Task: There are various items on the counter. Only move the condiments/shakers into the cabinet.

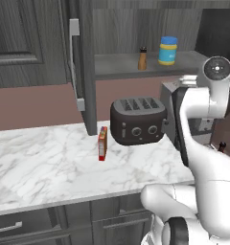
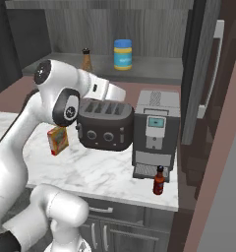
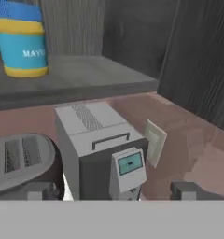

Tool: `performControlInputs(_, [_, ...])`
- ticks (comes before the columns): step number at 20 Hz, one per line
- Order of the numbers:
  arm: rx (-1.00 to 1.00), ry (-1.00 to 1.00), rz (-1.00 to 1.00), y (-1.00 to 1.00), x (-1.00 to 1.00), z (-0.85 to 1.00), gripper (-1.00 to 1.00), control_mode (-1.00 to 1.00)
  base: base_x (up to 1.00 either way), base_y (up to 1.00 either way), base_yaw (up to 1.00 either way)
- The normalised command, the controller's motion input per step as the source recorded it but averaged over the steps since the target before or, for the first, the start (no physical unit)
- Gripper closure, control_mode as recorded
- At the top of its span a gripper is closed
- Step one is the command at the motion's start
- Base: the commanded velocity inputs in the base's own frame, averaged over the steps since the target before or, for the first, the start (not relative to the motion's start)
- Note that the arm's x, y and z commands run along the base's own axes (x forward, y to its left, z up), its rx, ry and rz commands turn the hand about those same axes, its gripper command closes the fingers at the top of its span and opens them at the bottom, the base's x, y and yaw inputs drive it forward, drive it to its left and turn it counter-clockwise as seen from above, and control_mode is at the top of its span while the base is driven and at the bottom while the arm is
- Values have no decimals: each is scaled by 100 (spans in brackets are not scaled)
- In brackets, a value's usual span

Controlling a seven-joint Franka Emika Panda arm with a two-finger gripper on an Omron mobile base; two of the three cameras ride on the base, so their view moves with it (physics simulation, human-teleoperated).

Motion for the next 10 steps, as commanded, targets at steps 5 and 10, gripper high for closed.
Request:
performControlInputs(5, [5, 60, -23, 0, -74, -45, -100, -100, 0, 0, 0])
performControlInputs(10, [-2, 12, -2, -6, 0, -47, -100, -100, 0, 0, 0])
